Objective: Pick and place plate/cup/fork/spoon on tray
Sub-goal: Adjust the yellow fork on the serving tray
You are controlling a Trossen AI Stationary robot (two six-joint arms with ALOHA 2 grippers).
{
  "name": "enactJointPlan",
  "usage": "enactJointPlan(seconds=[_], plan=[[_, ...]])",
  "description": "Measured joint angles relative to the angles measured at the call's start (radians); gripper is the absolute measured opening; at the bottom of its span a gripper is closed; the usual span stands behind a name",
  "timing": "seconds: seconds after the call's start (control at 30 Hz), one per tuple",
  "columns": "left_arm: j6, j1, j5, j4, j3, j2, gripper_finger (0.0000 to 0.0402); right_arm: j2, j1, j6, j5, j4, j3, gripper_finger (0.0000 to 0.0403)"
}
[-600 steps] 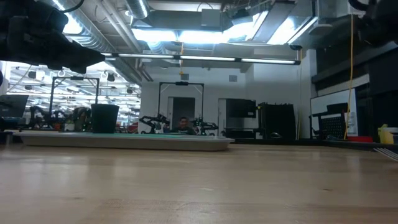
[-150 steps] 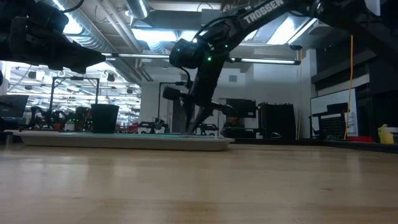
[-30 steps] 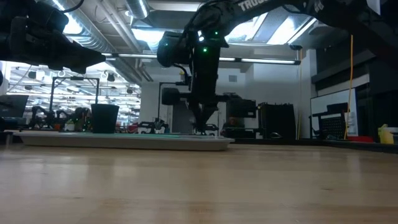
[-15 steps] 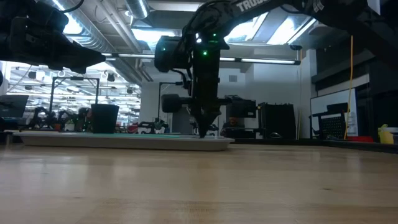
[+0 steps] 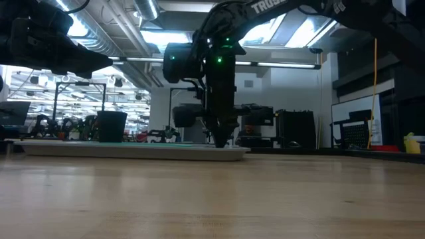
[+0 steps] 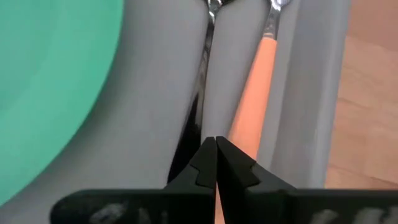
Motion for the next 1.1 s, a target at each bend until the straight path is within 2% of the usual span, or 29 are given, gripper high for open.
enactJointPlan(seconds=[1.1], plan=[[0.0, 0.0, 0.0, 0.0, 0.0, 0.0, 0.008, 0.01, 0.016, 0.024, -0.026, 0.003, 0.001, 0.0002]])
